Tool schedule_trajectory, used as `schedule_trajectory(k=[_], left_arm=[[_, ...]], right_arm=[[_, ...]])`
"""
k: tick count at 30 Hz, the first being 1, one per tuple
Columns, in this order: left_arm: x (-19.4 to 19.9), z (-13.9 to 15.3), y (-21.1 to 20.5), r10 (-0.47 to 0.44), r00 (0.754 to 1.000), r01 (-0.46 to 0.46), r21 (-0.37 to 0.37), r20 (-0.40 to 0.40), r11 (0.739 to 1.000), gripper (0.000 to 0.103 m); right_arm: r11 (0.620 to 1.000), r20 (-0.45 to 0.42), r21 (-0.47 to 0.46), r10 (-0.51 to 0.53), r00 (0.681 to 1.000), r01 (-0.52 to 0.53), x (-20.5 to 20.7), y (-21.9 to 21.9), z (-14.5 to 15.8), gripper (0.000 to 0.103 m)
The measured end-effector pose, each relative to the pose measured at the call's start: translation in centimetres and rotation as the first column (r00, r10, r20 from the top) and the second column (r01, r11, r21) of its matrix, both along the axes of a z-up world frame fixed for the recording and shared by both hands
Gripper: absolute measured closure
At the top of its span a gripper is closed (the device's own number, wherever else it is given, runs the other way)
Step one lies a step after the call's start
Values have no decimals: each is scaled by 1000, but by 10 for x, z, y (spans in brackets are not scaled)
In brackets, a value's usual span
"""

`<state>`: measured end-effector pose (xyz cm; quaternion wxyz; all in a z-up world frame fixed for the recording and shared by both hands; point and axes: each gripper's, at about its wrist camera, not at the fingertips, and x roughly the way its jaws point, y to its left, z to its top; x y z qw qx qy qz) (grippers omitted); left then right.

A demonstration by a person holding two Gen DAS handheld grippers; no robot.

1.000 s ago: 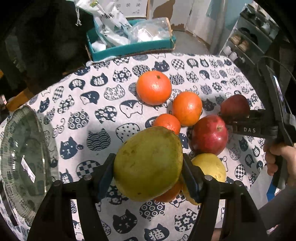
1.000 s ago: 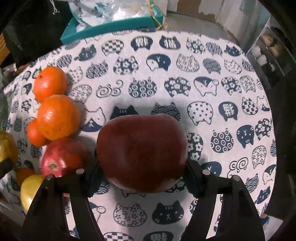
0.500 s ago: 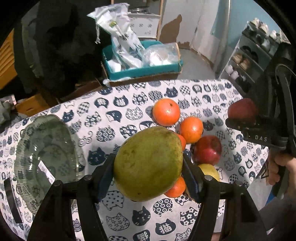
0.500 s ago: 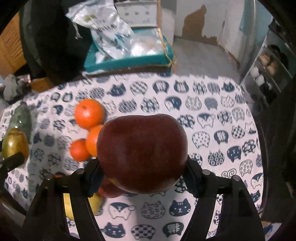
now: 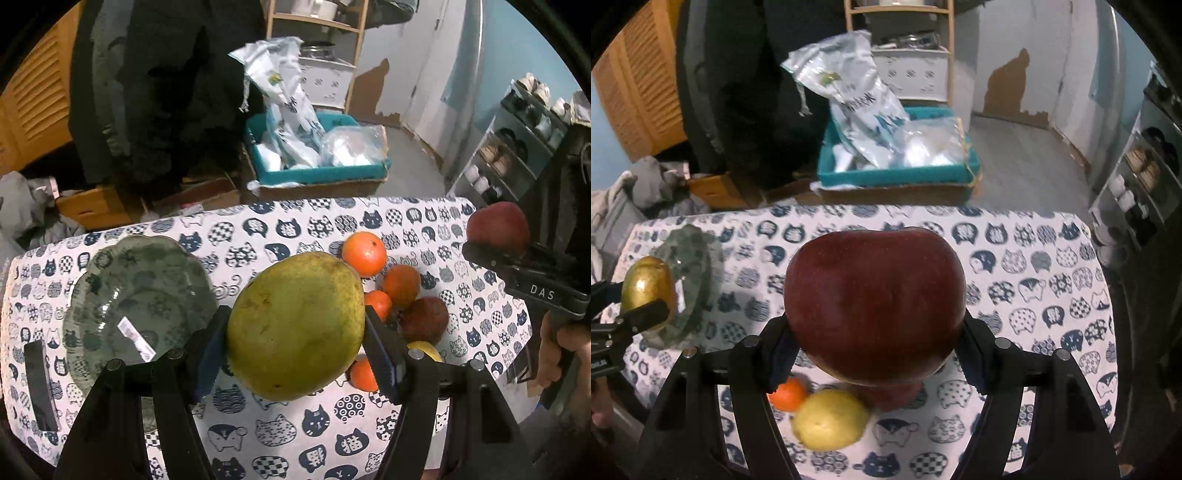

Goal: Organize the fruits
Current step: 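Carry the mango with the left tool while the right tool carries the apple toward the green bowl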

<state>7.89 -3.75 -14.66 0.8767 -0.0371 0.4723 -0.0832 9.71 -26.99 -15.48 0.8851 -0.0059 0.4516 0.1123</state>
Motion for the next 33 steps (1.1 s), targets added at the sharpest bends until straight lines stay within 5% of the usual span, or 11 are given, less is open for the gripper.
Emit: schedule_trajectory(k=[16, 33], left_arm=[[-18, 23, 55, 105, 992, -106, 17, 63, 994, 33], [-28, 10, 128, 248, 968, -250, 43, 47, 967, 33]], right_arm=[[992, 50, 33, 117, 992, -119, -1, 75, 27, 30], [967, 21, 47, 250, 968, -250, 7, 173, 22, 30]])
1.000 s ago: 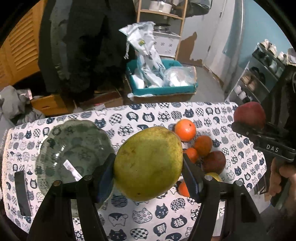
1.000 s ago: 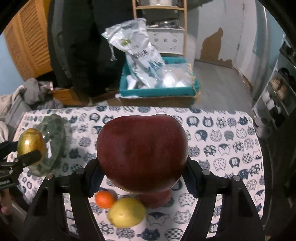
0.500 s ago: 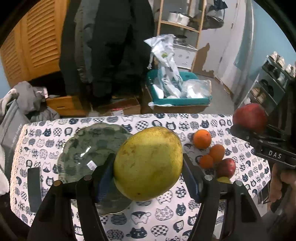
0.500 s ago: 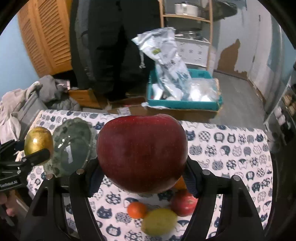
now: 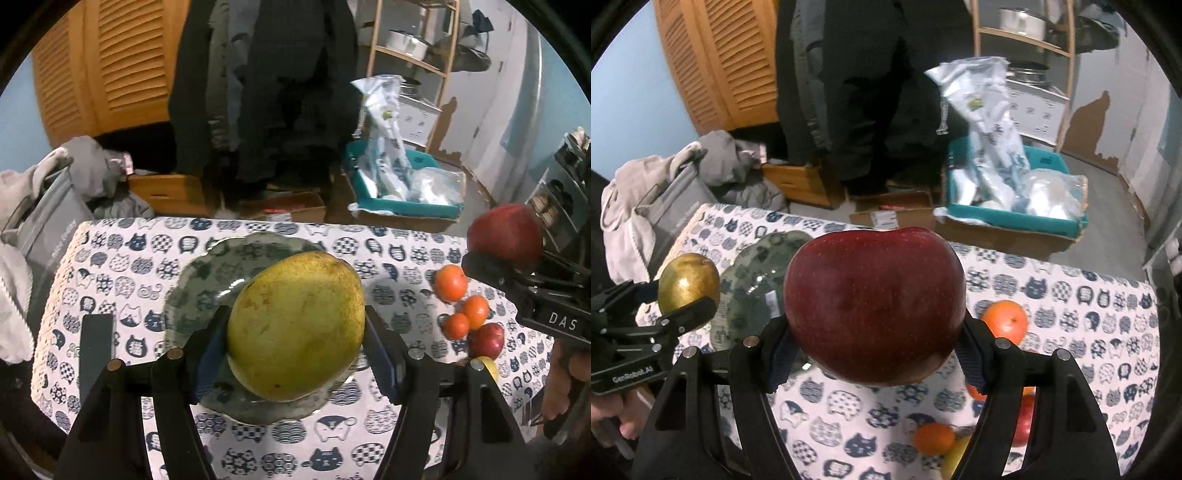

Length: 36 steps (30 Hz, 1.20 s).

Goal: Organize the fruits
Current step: 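Carry the mango with the left tool while the right tool carries the apple toward the green bowl, then lower the mango into the bowl with the left tool while the right tool lowers the apple in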

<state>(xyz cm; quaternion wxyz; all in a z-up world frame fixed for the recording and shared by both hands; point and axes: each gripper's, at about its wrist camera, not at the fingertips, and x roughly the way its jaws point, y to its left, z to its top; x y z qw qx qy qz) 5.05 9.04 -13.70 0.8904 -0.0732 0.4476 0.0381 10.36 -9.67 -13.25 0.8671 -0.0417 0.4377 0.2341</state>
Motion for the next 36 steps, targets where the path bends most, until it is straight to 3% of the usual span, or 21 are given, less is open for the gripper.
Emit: schedule_trajectory(k=[12, 19, 28, 36], left_arm=[[1, -28, 51, 89, 994, -90, -15, -61, 996, 33], [9, -59, 73, 137, 981, -144, -37, -138, 989, 33], [14, -101, 87, 158, 959, -172, -40, -235, 984, 33], [20, -122, 85, 141, 945, -166, -58, -295, 984, 33]], right_arm=[[995, -65, -31, 97, 993, -99, 8, 76, -29, 30], [991, -128, -42, 122, 984, -128, 17, 107, -50, 30], [987, -209, -70, 127, 970, -144, 25, 125, -85, 30], [988, -236, -73, 116, 965, -136, 30, 124, -96, 30]])
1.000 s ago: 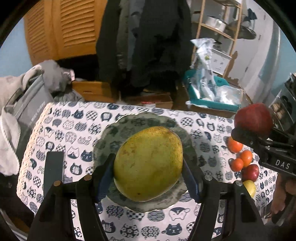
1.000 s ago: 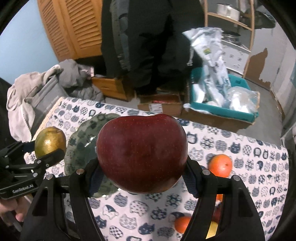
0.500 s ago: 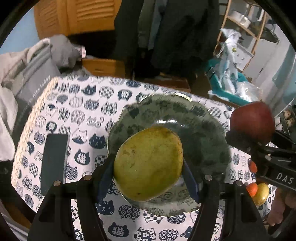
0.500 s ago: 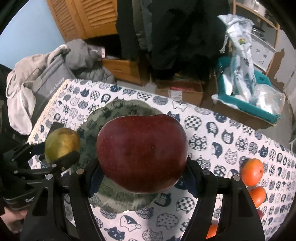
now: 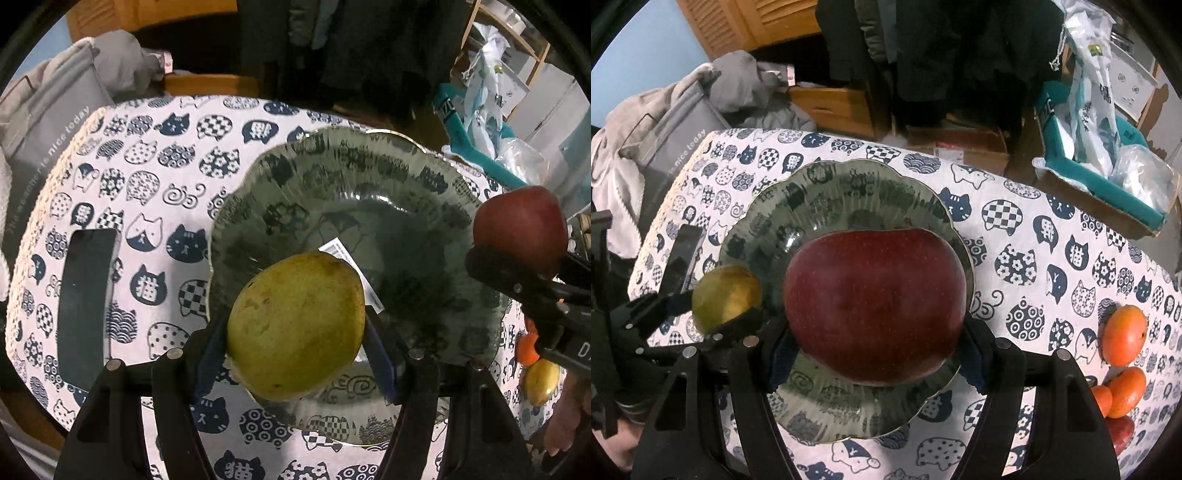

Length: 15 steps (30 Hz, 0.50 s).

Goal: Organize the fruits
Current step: 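Lower the mango into the bowl with the left tool while the right tool lowers the apple in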

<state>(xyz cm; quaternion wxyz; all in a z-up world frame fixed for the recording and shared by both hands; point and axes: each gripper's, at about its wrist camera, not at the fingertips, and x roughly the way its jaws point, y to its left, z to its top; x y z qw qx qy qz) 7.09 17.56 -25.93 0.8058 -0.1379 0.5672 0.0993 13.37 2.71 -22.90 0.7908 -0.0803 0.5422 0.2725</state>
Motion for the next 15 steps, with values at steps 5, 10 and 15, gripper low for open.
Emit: schedule_trajectory(k=[5, 10, 15], left_arm=[[4, -8, -4, -18, 1000, 18, 2, -25, 1000, 33], [7, -14, -10, -46, 998, 47, 17, -54, 999, 33], [11, -6, -17, -52, 998, 52, 34, -20, 998, 21]], right_arm=[[1000, -17, 2, -3, 1000, 3, 2, -1, -4, 30], [1000, -26, 0, -5, 1000, 5, 2, -1, -7, 30], [1000, -27, 10, -13, 1000, 13, 4, -4, -5, 30]])
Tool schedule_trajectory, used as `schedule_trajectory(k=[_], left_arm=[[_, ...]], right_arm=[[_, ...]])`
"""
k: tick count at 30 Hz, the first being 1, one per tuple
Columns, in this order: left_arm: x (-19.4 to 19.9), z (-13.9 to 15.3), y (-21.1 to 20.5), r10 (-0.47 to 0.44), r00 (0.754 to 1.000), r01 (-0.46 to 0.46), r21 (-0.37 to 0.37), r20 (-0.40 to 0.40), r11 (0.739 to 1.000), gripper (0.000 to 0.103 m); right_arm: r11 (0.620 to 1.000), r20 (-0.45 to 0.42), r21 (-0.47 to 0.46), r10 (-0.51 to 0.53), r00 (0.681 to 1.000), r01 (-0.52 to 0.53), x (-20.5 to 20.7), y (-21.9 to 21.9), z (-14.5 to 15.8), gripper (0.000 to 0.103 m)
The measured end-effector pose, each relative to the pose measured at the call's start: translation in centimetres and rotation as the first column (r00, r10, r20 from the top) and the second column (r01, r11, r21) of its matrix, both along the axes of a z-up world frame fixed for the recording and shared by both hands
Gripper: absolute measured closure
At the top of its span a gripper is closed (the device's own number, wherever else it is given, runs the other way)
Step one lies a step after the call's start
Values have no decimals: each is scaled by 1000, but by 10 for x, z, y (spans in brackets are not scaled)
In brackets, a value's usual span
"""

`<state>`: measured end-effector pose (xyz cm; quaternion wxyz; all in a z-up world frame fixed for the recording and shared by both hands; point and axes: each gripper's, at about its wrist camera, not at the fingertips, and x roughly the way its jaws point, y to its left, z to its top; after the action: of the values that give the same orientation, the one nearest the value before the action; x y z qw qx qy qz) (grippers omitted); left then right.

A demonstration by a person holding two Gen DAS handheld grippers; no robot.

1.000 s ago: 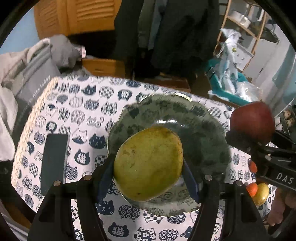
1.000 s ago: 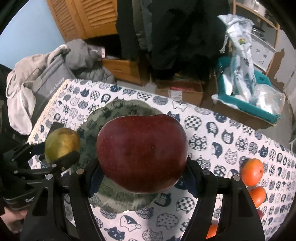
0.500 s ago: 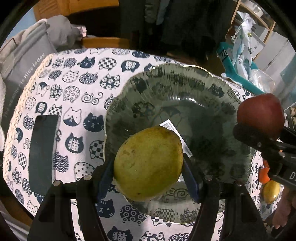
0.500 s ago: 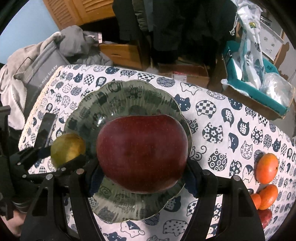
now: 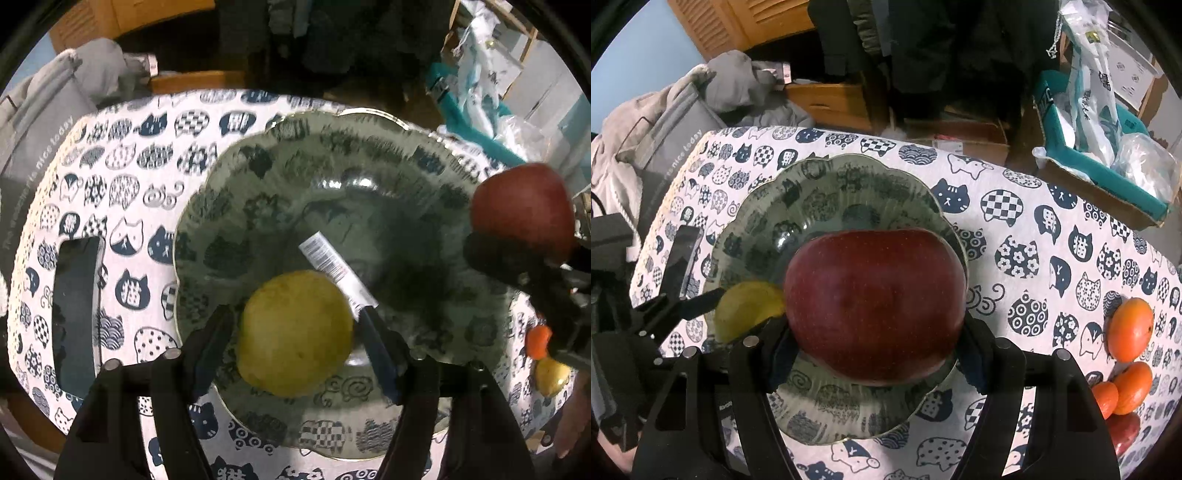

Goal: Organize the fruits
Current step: 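Lower the mango into the bowl with the left tool while the right tool lowers the apple in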

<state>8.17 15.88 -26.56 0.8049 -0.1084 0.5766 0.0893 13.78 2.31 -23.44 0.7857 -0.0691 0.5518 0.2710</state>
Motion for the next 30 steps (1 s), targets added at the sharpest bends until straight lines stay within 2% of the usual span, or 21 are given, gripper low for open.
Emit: schedule_trajectory(k=[2, 8, 16, 28, 30], left_arm=[[0, 5, 1, 8, 1000, -8, 5, 18, 1000, 16], [-11, 14, 19, 65, 998, -65, -12, 20, 998, 16], [-32, 33, 41, 150, 987, -150, -20, 50, 989, 16], [-45, 36, 51, 167, 985, -167, 5, 54, 986, 16], [-45, 38, 52, 170, 984, -170, 0, 56, 985, 16]], right_arm=[[1000, -2, 6, -7, 1000, 7, 1, -2, 1, 30], [1000, -17, 12, -21, 1000, 21, 4, -4, -1, 30], [999, -37, -10, 42, 998, -42, -6, 14, -10, 30], [991, -76, -82, 96, 992, -102, -17, 26, -32, 30], [992, -59, -65, 106, 993, -110, -18, 26, -28, 30]])
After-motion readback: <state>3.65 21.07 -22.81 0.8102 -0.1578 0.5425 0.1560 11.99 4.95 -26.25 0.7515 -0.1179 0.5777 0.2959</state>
